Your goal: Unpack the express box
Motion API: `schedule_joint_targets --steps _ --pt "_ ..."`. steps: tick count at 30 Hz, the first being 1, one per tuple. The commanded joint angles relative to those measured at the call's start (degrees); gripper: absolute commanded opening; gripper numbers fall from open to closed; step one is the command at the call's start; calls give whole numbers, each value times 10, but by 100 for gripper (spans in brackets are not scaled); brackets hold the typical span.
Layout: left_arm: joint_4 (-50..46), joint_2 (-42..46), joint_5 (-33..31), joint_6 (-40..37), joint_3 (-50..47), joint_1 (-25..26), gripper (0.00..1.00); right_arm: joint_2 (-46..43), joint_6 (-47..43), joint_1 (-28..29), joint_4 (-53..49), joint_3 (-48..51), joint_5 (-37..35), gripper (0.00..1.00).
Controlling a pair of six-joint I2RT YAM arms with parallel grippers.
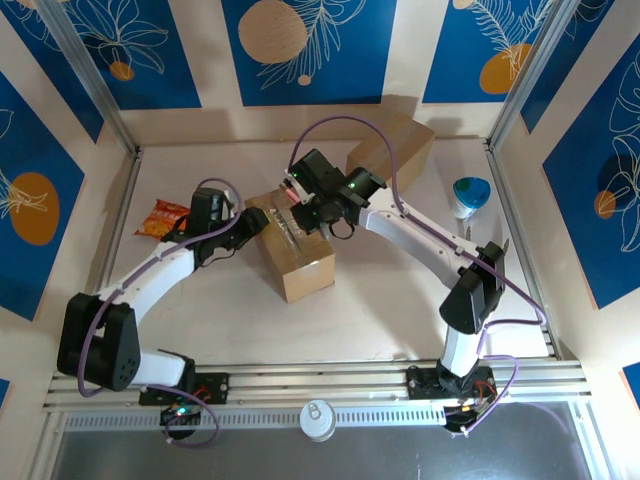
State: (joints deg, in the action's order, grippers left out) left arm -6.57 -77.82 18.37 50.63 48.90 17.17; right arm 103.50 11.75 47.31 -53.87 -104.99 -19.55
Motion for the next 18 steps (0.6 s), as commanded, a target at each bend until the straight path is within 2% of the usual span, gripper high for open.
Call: schedule_joint_targets --steps 1,7,18 --pt "6 12 -5 5 -16 6 54 32 11 4 -20 -43 -1 0" --pt "20 10 2 12 -22 6 53 88 48 8 -66 -113 -27 0" --pt "22 7 5 12 -20 6 53 141 66 29 -94 -172 -58 0"
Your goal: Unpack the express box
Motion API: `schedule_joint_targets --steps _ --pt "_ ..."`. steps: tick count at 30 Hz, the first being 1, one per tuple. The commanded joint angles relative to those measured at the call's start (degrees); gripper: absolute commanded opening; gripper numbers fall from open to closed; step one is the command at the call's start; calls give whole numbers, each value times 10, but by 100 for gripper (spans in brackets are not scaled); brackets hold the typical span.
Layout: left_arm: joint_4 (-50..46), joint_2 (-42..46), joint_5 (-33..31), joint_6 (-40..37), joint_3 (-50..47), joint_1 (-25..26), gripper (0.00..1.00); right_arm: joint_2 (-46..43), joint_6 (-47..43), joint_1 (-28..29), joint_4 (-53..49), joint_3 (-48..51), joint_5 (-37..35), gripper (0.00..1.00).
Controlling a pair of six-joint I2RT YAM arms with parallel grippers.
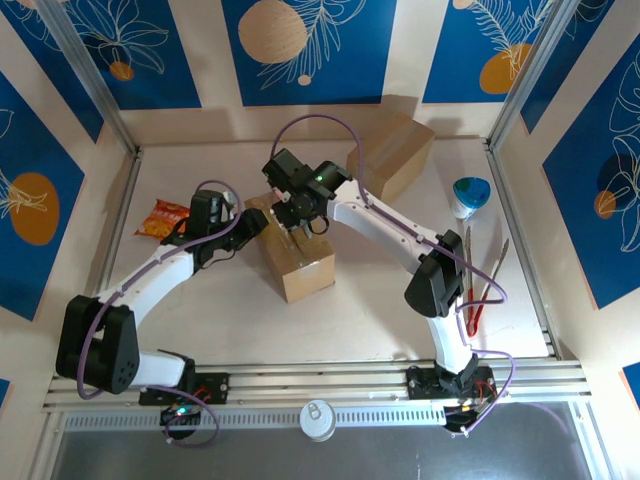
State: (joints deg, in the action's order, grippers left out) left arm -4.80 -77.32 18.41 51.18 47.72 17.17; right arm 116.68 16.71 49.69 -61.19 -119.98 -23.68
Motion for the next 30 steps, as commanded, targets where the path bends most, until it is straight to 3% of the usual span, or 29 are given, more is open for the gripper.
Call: schedule_joint_targets --steps 1,30 --pt "3 2 5 7 -9 7 53 11 19 7 -21 -23 -19 0" --pt "16 -6 13 15 -11 7 52 22 38 16 -12 -31 -15 0"
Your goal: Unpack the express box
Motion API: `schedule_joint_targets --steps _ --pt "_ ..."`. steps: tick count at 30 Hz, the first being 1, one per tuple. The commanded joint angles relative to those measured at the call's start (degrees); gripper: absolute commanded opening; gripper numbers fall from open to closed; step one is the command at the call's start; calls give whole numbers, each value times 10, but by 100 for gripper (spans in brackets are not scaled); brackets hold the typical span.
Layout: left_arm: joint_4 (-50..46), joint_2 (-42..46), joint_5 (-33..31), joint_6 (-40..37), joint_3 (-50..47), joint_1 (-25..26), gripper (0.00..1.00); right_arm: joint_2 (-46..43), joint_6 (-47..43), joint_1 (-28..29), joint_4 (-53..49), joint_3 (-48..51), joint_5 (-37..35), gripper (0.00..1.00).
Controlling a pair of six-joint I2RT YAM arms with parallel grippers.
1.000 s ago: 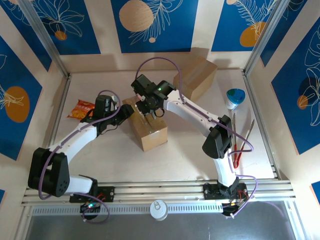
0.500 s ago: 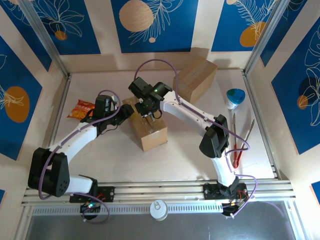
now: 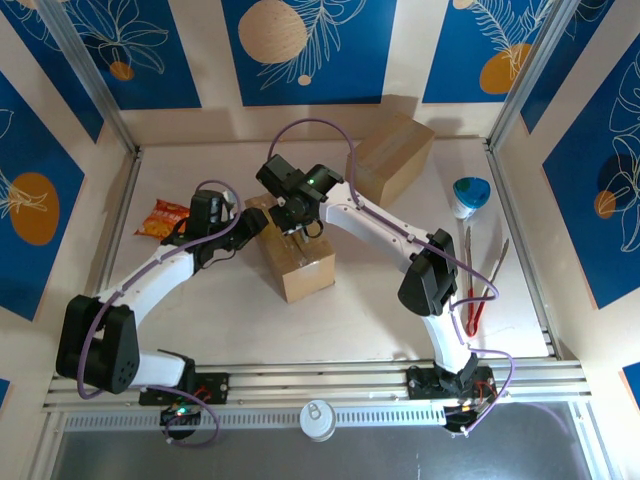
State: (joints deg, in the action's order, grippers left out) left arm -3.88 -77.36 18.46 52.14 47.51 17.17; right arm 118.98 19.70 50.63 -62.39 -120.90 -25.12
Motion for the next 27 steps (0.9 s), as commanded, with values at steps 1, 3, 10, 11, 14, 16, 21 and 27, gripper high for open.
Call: schedule_joint_targets --steps 1,3,10,11,14,16,21,27 --pt "8 -6 14 5 -9 6 52 -2 8 7 1 -22 0 0" --pt "8 -6 13 6 -9 6 52 -4 8 8 1 -22 1 0" --pt "11 -6 15 7 -11 6 52 -2 12 9 -2 -16 -4 0" --pt "12 -6 16 8 -12 7 52 -1 13 9 -3 -15 -5 0" --pt "13 -6 16 9 -12 7 52 1 15 10 -5 -14 -10 0" --pt "13 -6 17 9 -12 6 52 0 17 9 -5 -13 -13 0" --pt "15 -6 18 10 -14 6 52 0 17 9 -5 -14 -13 0" --pt "17 -6 19 12 -15 6 52 6 21 10 -10 -8 -10 0"
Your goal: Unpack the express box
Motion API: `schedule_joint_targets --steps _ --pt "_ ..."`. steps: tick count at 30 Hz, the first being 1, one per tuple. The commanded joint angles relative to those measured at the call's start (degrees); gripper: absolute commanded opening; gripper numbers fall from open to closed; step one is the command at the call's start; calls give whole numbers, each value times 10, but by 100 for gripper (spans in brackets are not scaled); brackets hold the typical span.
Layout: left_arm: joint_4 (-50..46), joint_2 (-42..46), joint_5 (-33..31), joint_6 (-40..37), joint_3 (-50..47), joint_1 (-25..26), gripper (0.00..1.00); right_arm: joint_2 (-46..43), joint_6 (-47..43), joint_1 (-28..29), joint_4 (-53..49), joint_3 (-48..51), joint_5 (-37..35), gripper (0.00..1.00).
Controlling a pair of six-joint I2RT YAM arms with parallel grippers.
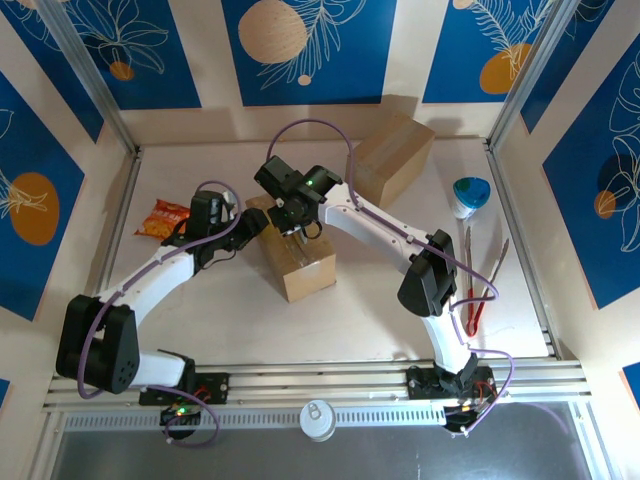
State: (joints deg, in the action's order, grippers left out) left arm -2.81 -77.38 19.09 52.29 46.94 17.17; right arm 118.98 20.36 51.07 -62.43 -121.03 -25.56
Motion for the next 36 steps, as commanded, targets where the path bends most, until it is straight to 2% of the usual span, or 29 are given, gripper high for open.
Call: schedule_joint_targets --steps 1,16,36 --pt "7 -5 13 10 -10 6 52 8 15 5 -11 -7 -6 0" --pt "12 -6 14 16 -14 7 52 16 39 13 -48 3 -14 0" --pt "17 -10 12 21 -19 6 51 9 52 24 -93 10 10 0"
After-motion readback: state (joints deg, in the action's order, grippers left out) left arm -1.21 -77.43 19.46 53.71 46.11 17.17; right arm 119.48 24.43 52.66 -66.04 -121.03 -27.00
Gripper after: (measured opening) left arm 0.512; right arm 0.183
